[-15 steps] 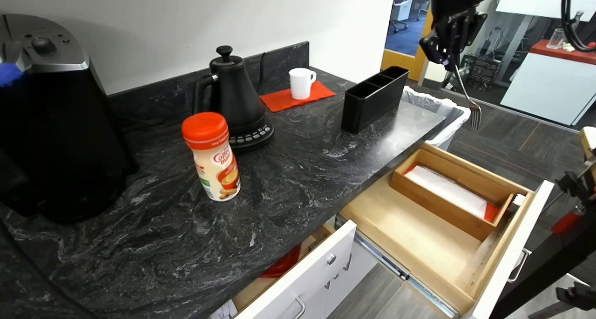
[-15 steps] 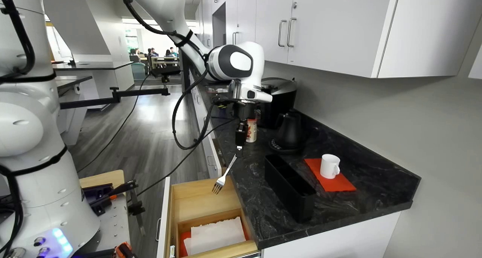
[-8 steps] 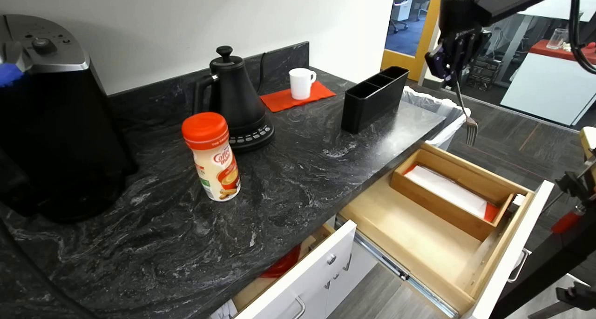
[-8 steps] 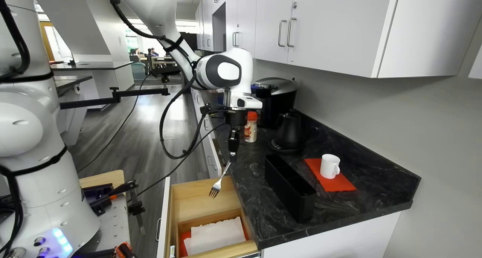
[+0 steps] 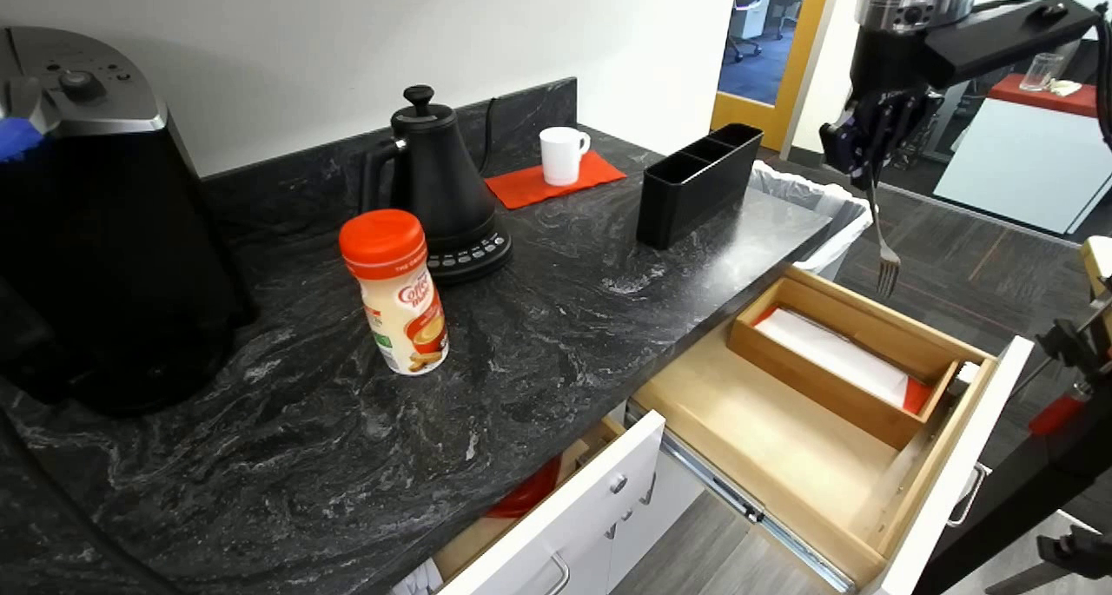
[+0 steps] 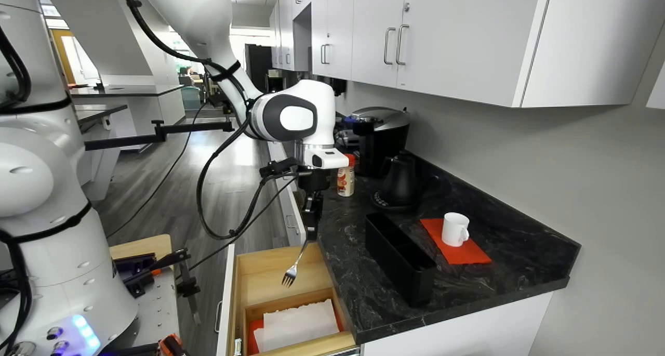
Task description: Put the fork in the drawer
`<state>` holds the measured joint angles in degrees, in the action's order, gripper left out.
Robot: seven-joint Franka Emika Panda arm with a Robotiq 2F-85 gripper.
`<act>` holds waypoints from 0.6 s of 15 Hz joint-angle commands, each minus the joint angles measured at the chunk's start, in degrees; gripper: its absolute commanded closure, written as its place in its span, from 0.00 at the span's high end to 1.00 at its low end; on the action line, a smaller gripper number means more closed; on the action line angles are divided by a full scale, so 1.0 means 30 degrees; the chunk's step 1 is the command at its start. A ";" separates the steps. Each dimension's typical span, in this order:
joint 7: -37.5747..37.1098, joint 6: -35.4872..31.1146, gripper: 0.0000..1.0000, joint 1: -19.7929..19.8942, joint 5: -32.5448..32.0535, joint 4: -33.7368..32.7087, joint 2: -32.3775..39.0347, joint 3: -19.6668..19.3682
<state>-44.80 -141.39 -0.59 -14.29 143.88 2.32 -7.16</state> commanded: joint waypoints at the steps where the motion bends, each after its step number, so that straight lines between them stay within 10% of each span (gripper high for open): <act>1: -0.1102 -0.2725 0.02 0.0796 -0.1059 0.1419 -0.0419 -0.0099; 9: -0.0959 -0.3267 0.02 0.1135 -0.1424 0.1437 0.1701 -0.0730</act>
<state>-46.53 -150.73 2.52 -17.35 147.49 5.29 -8.91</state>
